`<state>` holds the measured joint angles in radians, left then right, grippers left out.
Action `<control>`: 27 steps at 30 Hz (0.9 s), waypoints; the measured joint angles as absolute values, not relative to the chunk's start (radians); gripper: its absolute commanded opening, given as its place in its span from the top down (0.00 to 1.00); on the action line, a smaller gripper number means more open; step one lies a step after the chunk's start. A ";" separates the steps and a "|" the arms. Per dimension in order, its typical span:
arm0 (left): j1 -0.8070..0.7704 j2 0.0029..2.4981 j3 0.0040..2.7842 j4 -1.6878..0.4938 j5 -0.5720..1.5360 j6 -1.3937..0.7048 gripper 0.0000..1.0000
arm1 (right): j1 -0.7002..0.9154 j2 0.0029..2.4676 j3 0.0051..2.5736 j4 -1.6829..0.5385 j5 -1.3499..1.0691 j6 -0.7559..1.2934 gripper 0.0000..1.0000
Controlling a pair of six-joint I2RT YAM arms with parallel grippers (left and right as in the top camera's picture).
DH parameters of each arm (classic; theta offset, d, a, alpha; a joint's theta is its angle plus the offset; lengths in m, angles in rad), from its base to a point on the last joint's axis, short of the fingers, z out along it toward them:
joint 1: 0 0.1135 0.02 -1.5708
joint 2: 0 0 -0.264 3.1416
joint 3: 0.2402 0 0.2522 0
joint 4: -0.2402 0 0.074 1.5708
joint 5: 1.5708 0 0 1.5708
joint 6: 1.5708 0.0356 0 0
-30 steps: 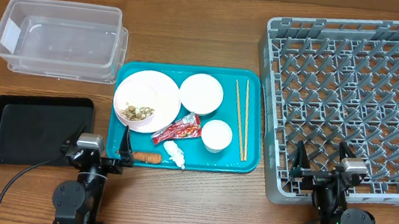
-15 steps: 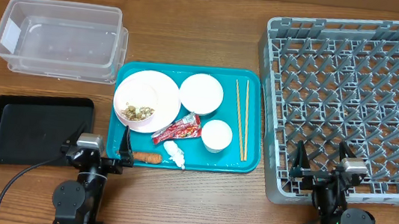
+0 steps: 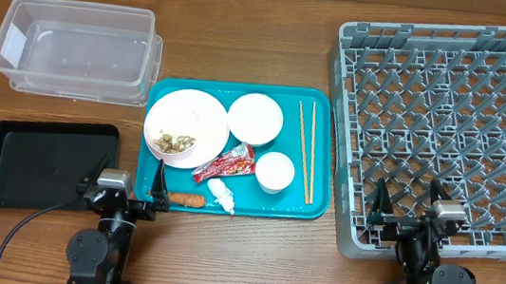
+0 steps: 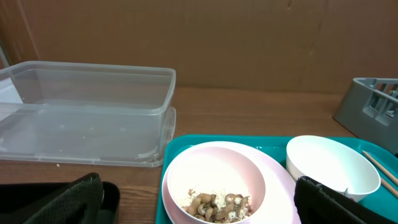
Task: Sort waste into correct bins and load items into the dishwasher
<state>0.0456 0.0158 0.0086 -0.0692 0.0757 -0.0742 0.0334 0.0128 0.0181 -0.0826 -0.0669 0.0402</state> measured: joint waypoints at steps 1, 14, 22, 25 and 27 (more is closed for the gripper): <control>0.046 0.016 0.009 -0.069 0.076 -0.074 0.00 | 0.033 0.013 0.018 -0.083 -0.067 0.040 0.00; 0.046 0.016 0.043 -0.134 0.055 -0.094 0.00 | 0.033 0.053 0.110 -0.197 0.019 0.052 0.00; 0.046 0.338 0.386 -0.320 0.015 -0.142 0.00 | 0.033 0.404 0.481 -0.437 0.056 0.053 0.00; 0.046 0.550 0.575 -0.460 0.035 -0.151 0.00 | 0.033 0.561 0.628 -0.555 0.041 0.052 0.00; 0.046 0.681 0.714 -0.594 0.059 -0.154 0.00 | 0.033 0.656 0.719 -0.649 0.019 0.053 0.00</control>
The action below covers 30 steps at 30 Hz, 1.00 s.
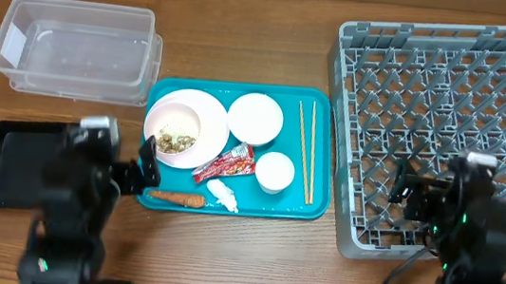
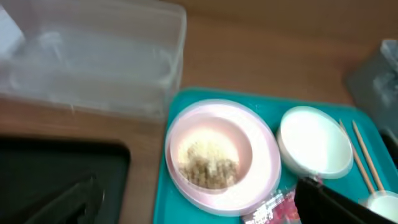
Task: Sort waste into correct bins and load items into the dishwasher
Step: 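Reach the left gripper to the pink bowl and grasp its rim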
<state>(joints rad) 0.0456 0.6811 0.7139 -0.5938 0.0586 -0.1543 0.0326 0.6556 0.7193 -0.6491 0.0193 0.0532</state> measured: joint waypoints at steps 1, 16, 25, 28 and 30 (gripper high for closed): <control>0.046 0.744 0.784 -0.653 0.073 -0.155 0.00 | 0.033 0.689 0.749 -0.677 0.011 0.052 0.00; 0.020 1.263 1.286 -0.989 0.168 -0.208 0.00 | 0.033 0.919 0.924 -0.842 -0.041 0.053 0.00; -0.159 1.536 1.292 -0.919 0.072 -0.279 0.14 | 0.033 0.919 0.925 -0.850 -0.045 0.053 0.00; -0.192 1.652 1.291 -0.892 0.063 -0.297 0.23 | 0.033 0.919 0.925 -0.853 -0.045 0.053 0.00; -0.209 1.723 1.291 -0.867 0.062 -0.310 0.28 | 0.033 0.920 0.925 -0.853 -0.045 0.053 0.00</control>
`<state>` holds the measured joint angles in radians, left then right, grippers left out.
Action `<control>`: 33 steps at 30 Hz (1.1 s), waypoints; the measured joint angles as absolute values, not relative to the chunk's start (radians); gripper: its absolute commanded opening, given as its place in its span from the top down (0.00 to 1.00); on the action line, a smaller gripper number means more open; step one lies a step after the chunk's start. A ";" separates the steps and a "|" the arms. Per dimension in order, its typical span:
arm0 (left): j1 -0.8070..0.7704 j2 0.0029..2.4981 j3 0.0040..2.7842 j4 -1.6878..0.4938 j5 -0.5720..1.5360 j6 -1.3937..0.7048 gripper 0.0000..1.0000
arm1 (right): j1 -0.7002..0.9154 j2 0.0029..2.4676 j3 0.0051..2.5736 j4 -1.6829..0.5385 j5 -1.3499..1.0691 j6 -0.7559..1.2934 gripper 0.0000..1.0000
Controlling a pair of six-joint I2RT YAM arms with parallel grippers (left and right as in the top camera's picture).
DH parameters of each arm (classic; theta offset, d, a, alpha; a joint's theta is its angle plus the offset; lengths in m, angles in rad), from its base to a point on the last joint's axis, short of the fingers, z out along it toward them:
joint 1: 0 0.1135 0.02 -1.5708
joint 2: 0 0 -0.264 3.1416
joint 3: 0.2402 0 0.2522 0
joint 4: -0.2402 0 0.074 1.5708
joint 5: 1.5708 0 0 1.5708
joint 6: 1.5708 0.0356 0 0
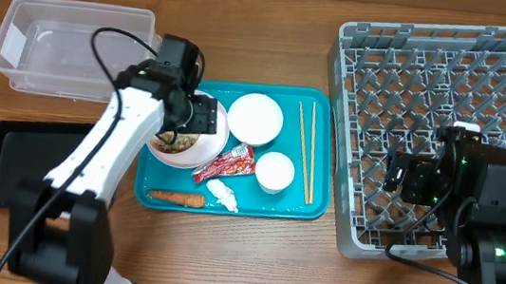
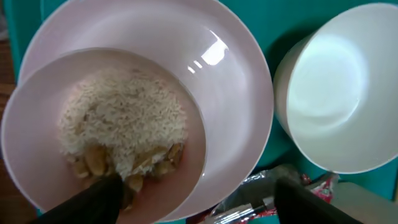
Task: Sort waste into correct bins and load items into the dishwasher
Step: 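Reach the left gripper to the pink bowl and grasp its rim, then lift the pink bowl with the left gripper and tip food onto black tray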
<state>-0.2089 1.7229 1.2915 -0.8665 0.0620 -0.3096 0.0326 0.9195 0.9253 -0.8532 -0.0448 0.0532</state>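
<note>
A teal tray [image 1: 315,205] holds a pink plate [image 1: 212,142] with a pink bowl of rice and food scraps [image 2: 106,130], a white bowl [image 1: 256,117], a small white cup [image 1: 274,171], chopsticks [image 1: 306,148], a red wrapper [image 1: 226,165], a white crumpled scrap [image 1: 221,193] and an orange stick of food [image 1: 175,197]. My left gripper [image 2: 199,205] hangs open over the pink bowl's near rim, one finger over the food and one over the wrapper. My right gripper [image 1: 402,176] hovers over the grey dish rack [image 1: 451,79], fingers apart, holding nothing.
A clear plastic bin [image 1: 72,50] stands at the back left. A black tray [image 1: 31,160] lies in front of it at the left edge. The rack fills the right side of the wooden table.
My left arm has reached from beside the black tray to over the pink plate and bowl, camera now looking straight down. The right arm has shifted slightly above the rack's near-left part.
Both arms first sat low at the table's front edge, grippers open. Then both were raised, the left near the black tray, the right over the rack's front. Now the left gripper is over the pink bowl; nothing on the tray has moved.
</note>
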 measured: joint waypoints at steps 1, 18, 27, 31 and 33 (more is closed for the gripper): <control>-0.213 1.738 1.291 -0.855 0.059 -0.311 0.29 | 0.033 0.919 0.926 -0.853 -0.045 0.053 0.00; -0.230 1.899 1.298 -0.764 0.036 -0.347 0.96 | 0.033 0.919 0.926 -0.866 -0.045 0.053 0.00; -0.229 1.903 1.448 -1.010 0.019 -0.346 0.96 | 0.033 0.920 0.928 -0.867 -0.044 0.053 0.00; -0.229 1.897 1.617 -1.242 0.022 -0.369 0.96 | 0.033 0.920 0.928 -0.867 -0.044 0.053 0.00; -0.223 1.882 1.641 -1.291 0.022 -0.380 0.96 | 0.033 0.920 0.928 -0.867 -0.044 0.053 0.00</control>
<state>-0.2234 1.8816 1.6405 -1.2907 0.0216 -0.3801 0.0326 0.9195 0.9283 -0.8673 -0.0441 0.0528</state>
